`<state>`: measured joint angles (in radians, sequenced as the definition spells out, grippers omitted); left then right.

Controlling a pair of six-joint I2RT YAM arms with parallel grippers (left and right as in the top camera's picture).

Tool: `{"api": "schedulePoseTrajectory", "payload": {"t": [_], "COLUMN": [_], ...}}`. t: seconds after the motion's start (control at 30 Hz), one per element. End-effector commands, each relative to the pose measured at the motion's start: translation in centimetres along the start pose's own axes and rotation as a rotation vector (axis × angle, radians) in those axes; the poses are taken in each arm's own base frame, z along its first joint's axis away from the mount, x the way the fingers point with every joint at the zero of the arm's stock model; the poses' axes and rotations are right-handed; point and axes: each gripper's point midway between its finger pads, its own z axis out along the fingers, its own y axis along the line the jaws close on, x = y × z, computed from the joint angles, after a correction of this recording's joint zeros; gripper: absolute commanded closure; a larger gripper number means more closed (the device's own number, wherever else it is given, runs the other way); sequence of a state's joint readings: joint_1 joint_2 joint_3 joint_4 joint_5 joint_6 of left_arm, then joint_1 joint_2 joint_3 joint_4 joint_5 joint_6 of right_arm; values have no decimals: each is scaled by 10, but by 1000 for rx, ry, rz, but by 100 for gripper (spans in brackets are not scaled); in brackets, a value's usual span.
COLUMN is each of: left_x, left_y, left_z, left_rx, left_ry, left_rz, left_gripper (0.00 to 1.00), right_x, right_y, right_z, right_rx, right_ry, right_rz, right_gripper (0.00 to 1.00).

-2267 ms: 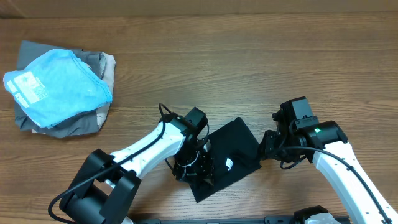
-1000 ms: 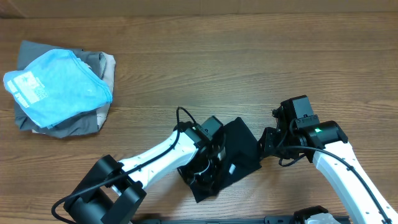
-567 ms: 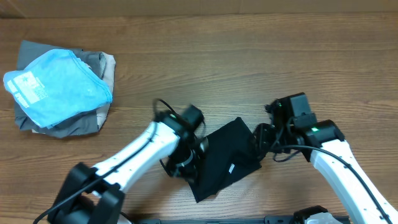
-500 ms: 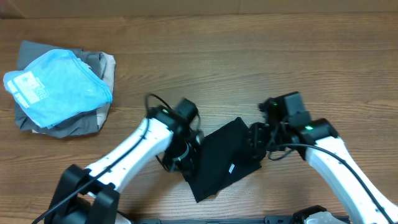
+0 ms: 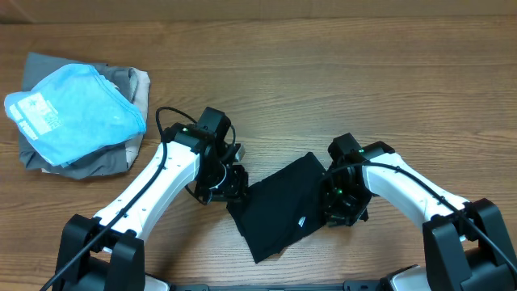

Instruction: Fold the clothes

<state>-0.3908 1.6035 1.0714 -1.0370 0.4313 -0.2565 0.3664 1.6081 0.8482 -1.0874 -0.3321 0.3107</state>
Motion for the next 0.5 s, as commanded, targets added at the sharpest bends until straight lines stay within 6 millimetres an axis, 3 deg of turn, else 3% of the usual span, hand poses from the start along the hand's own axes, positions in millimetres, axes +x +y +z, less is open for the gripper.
{"api": "schedulePoseTrajectory", "payload": {"t": [0.0,0.07,0.23,0.47], "left_x": [-19,-34,-63,-64], "left_y": [-3,1,-5,-22], "left_z": [-9,-11,-4,39], "left_rx": [-6,-40,-20,162], "left_ry": [-92,-154,-245,-134], "left_rz": [49,99,221,402], "left_gripper": [34,29,28,27], "right_x": [-11,-16,-25,-25], "right_y": [0,9,29,32], "right_z": [-19,-35,-77,-87], "right_rx": [19,-11,-89,-105], "right_ry": [-110,-179,-362,-407], "right_rz": [6,-19,-86,-101], "right_gripper": [85,85,85,84]}}
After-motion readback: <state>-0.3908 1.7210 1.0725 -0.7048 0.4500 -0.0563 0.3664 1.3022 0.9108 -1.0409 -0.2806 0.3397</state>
